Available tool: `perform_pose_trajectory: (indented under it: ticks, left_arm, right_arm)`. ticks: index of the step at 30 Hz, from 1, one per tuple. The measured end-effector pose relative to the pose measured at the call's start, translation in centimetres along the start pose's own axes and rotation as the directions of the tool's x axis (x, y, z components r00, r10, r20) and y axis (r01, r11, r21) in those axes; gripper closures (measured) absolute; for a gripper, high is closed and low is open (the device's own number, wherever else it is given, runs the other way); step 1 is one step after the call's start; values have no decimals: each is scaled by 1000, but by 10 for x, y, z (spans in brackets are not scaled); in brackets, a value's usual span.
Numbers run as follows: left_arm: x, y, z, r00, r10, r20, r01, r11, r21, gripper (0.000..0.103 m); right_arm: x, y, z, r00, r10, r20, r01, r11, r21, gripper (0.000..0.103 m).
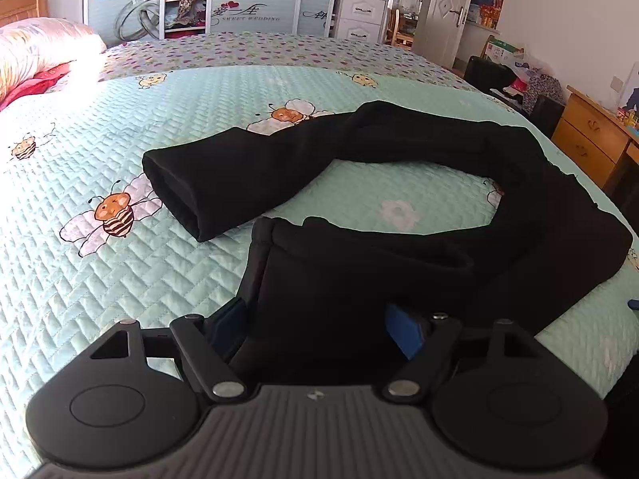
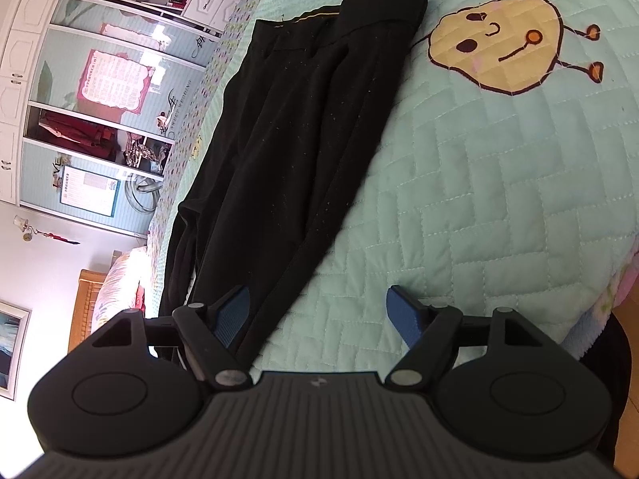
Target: Fold clothes
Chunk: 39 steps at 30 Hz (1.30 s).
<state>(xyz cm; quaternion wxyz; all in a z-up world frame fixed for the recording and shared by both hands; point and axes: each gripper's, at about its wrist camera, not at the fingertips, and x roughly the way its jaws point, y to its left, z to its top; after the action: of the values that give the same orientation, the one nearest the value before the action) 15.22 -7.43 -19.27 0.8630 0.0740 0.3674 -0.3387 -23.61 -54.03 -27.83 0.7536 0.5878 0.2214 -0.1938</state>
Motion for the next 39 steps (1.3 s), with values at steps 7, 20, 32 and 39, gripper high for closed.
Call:
perform_pose_trajectory:
  ticks: [7, 20, 32, 39]
  left_arm:
    - [-42, 51, -29, 962, 212, 170, -67, 792, -607, 96]
    - [-63, 67, -101, 934, 357, -13, -132, 312, -941, 43]
    - [6, -55, -91, 999, -28, -44, -27, 445, -895, 41]
    - [16, -57, -86, 999, 21, -33, -38, 341, -939, 27]
  right_arm:
    - [1, -3, -1, 1000, 2, 5, -2, 1000, 10, 26]
    - [-9, -7, 9, 994, 91, 58, -94, 995, 45, 26]
    - [6, -30, 63, 968, 63, 243, -111, 976, 189, 26]
    - [32, -24, 95, 957, 18, 289, -57, 990, 127, 32]
